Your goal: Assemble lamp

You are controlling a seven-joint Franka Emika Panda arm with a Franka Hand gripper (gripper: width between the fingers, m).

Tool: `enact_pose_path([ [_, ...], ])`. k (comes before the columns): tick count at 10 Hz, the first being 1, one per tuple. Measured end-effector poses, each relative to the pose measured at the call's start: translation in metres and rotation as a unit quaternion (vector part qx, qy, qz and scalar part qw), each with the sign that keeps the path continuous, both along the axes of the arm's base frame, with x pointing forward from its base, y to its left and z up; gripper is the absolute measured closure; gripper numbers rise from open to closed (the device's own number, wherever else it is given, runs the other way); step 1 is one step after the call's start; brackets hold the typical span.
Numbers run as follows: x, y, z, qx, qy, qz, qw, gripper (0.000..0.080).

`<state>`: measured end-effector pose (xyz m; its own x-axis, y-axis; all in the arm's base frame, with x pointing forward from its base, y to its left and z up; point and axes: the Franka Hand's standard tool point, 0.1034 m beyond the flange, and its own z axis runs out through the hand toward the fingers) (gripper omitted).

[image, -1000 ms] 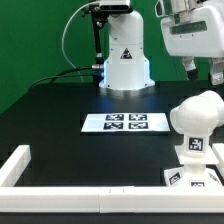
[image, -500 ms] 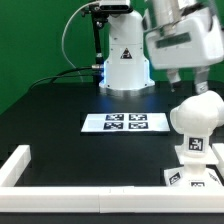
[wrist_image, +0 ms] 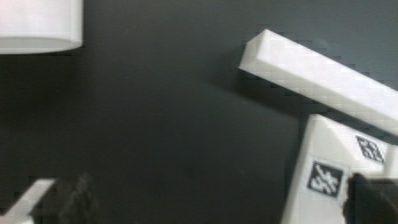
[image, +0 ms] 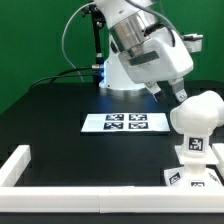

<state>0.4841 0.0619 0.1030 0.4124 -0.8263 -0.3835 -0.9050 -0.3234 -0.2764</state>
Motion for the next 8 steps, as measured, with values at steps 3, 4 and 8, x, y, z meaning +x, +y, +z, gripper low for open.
enact_pose_path([
  [3,-0.008,-0.003,-0.004,0.079,-0.002,0.006,0.997,0.0101],
  [4,-0.011,-0.004,-0.007,0.112,-0.006,-0.002,0.994,0.0101],
  [8,-0.016,0.007,-0.011,0.123,-0.005,-0.006,0.992,0.0101],
])
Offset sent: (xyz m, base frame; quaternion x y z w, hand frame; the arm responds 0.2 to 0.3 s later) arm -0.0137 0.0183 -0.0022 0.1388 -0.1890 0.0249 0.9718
